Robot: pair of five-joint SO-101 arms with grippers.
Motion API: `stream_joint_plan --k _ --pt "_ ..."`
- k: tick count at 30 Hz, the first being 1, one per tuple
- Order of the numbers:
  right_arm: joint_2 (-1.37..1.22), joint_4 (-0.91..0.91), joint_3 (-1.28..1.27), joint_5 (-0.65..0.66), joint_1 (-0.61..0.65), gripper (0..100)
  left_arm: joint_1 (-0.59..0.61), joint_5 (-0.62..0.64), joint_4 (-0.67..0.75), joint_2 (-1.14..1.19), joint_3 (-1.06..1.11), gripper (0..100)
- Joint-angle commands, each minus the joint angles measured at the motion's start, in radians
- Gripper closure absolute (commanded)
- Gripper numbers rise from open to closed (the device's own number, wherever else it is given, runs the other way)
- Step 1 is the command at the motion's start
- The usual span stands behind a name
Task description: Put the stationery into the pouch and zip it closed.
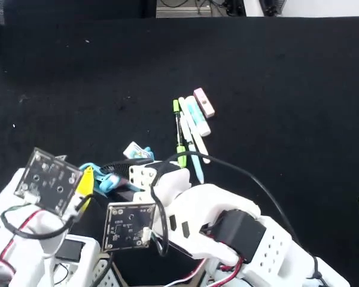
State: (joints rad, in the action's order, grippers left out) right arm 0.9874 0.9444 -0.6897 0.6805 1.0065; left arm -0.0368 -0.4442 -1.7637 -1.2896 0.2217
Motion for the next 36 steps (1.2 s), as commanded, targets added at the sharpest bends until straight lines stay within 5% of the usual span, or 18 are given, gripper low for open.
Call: stream_joint_plan --k 1,9,10,16,27,36 --pt "-0.013 0.009 -0.077 0.002 0.009 98.8 -0.005 -0.018 0.002 0.072 -0.059 84" --pt "-0.008 0.008 -0.077 0.002 0.005 98.8 -0.001 -0.069 0.002 0.080 0.073 91" --pt "-0.007 0.008 -0.074 0.002 0.005 98.8 0.002 -0.064 0.002 0.080 0.073 97" --pt "0.041 0.015 -0.010 -0.009 0.002 98.8 0.004 0.032 0.002 0.080 0.067 97" --pt "0.242 0.170 0.108 -0.084 -0.258 98.8 0.005 0.222 0.006 0.080 0.067 97" --pt "0.199 0.008 0.110 -0.126 -0.327 98.8 0.004 0.296 0.057 0.091 -0.142 97"
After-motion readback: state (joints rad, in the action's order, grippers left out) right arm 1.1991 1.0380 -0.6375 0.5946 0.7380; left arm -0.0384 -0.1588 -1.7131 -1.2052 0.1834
